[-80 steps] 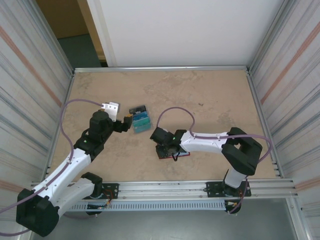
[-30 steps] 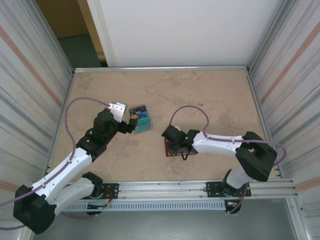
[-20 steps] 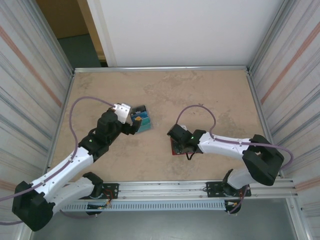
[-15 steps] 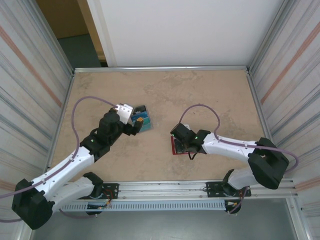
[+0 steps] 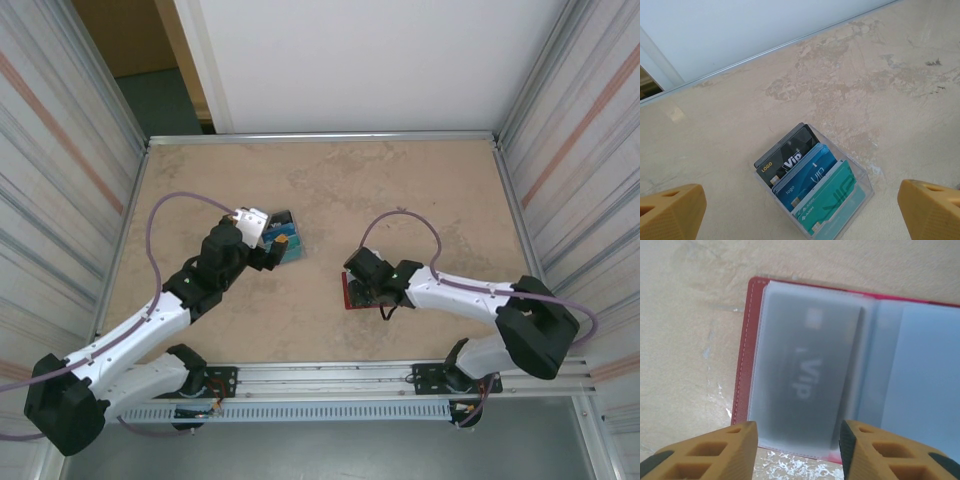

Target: Take the credit cards out of the card holder

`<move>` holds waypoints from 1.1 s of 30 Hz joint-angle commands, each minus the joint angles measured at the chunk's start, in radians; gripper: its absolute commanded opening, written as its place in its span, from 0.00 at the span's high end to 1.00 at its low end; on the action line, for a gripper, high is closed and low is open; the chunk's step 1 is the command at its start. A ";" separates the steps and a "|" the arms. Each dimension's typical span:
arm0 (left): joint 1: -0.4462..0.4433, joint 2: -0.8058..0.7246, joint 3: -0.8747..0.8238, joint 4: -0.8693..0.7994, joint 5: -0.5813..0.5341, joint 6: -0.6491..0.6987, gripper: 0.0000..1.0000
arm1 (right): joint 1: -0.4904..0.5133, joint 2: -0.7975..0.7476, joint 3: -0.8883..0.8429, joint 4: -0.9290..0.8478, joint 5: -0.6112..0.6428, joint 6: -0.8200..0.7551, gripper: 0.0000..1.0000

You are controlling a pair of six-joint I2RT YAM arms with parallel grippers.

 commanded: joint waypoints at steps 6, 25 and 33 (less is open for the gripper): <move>-0.006 0.009 0.034 0.031 -0.025 0.000 0.01 | 0.012 0.104 0.054 0.004 0.006 -0.030 0.49; -0.006 0.017 0.037 0.028 -0.028 -0.002 0.01 | -0.019 0.139 -0.025 0.059 -0.075 -0.001 0.44; -0.008 -0.004 0.026 0.027 -0.017 0.002 0.01 | -0.079 0.109 -0.084 0.118 -0.148 -0.032 0.66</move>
